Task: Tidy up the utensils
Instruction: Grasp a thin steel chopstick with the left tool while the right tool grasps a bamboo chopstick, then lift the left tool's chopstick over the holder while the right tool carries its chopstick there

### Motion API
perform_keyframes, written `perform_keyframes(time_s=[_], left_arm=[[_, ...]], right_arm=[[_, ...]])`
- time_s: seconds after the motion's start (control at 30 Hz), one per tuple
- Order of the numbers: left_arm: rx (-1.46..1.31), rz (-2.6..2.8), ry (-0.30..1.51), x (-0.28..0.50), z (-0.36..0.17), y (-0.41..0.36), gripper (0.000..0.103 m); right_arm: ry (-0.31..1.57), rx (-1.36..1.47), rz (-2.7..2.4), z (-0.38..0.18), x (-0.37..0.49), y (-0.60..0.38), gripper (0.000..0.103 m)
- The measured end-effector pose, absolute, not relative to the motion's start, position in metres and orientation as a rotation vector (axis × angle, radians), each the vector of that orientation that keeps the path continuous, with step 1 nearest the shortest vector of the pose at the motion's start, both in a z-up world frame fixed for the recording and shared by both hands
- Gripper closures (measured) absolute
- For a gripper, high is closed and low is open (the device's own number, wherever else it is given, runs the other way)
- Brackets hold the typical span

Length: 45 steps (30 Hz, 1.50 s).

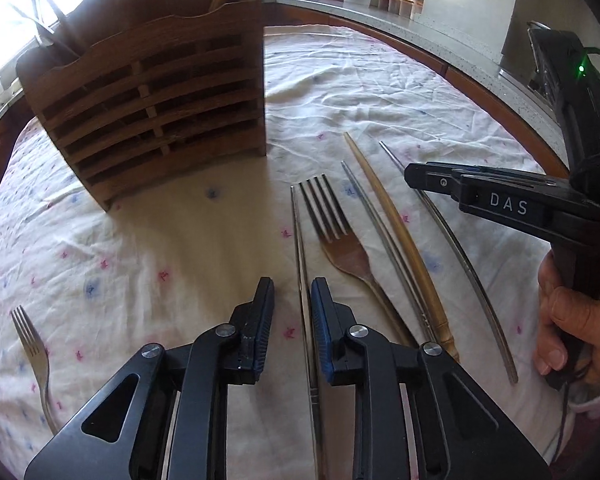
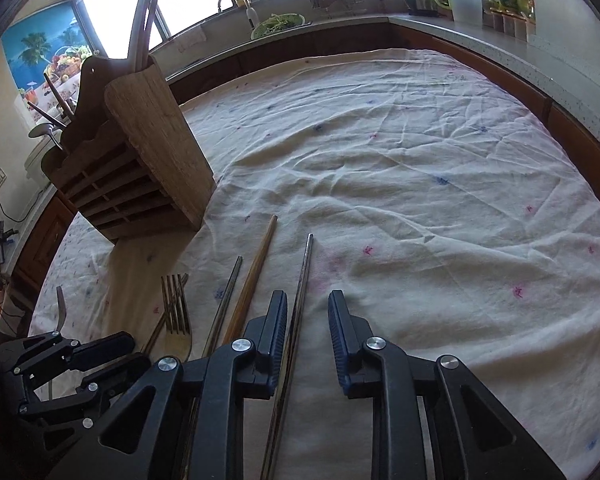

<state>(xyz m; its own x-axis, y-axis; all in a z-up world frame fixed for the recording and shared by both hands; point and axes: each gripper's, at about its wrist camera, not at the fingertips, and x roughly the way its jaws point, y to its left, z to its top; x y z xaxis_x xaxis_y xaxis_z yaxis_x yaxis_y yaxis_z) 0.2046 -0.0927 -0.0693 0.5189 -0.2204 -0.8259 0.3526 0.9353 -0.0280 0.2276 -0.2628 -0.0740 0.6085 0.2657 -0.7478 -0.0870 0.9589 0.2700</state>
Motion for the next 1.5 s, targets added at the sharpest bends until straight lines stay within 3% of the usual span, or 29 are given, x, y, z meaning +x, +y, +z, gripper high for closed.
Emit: perform_keyframes(time_s=[0.5,0.57,0.6,0.63,0.8,1.5], left_arm=[[0.159,-0.326,0.970,0.250,-0.071,-0.094,0.080],[0.171,-0.321,0.956,0.253,-0.071,-0.096,0.084],[0.181,-0.320,0.948,0.252,-0.071,-0.097,0.090],[0.188,-0.322,0.941,0.252,-0.071,-0.097,0.097],[0.149,-0.339,0.947,0.248,-0.067,-0.089,0.099],[-0.082,-0.357,0.683,0.164,0.050,-0.004,0.099]], right_arm=[[0.904,0.051,0.200,-0.074,0.256,-0.239,0.081],[0.890,0.013,0.191,-0.075,0.254,-0.234,0.082],[0.890,0.008,0.189,-0.074,0.254,-0.234,0.084],[0.888,0.009,0.187,-0.074,0.254,-0.234,0.097],[0.893,0.117,0.222,-0.071,0.252,-0.247,0.099],[0.588,0.294,0.339,0.062,0.182,-0.262,0.099]])
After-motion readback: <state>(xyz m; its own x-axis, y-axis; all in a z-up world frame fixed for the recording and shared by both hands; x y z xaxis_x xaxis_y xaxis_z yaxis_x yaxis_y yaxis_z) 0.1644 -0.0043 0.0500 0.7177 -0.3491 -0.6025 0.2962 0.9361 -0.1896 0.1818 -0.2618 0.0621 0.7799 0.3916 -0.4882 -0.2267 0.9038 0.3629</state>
